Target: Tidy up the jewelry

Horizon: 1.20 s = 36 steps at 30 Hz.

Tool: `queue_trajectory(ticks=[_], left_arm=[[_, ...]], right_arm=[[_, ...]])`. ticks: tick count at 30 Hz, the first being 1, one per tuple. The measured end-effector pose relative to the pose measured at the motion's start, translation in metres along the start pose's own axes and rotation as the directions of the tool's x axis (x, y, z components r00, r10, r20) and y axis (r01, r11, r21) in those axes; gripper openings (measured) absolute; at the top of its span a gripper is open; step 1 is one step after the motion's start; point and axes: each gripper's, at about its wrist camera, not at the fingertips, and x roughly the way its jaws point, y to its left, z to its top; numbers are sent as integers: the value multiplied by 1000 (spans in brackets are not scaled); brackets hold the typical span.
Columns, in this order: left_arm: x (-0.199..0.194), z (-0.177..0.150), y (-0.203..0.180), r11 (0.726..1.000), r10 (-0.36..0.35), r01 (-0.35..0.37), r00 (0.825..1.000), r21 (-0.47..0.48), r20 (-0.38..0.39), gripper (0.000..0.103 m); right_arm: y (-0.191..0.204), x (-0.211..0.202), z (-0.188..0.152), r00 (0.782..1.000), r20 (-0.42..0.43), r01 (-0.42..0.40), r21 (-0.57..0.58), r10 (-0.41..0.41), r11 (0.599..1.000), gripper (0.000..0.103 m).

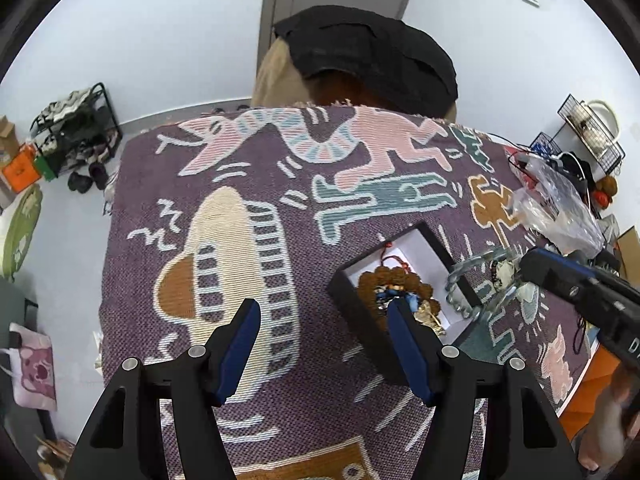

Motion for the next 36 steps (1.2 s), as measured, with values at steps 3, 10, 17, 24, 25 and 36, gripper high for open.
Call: queue_trajectory(ticks=[3,10,17,24,25,36], left_arm=[[1,-1,1,1000,-13,13,1000,-6,-1,67],[10,4,-23,999,-42,42,999,33,-11,67],[19,11,-68,992,-69,70,997,104,-16,67],[33,15,-111,982,-99,104,994,160,-38,67],[35,15,-117,980,-102,108,994,168,-42,67],[60,17,-187,950,-126,141,989,279,-71,67]], right_arm=[[-1,-1,-3,1000,17,1,-3,-1,1000,52],[-31,-12,-6,998,26,53,34,-54,998,52],[-79,-27,-16,994,18,105,106,-107,989,52],[-123,-42,-27,989,12,147,163,-151,976,52],[-130,-45,-29,988,11,150,176,-154,973,52],[-194,-59,-55,985,0,164,279,-171,946,52]])
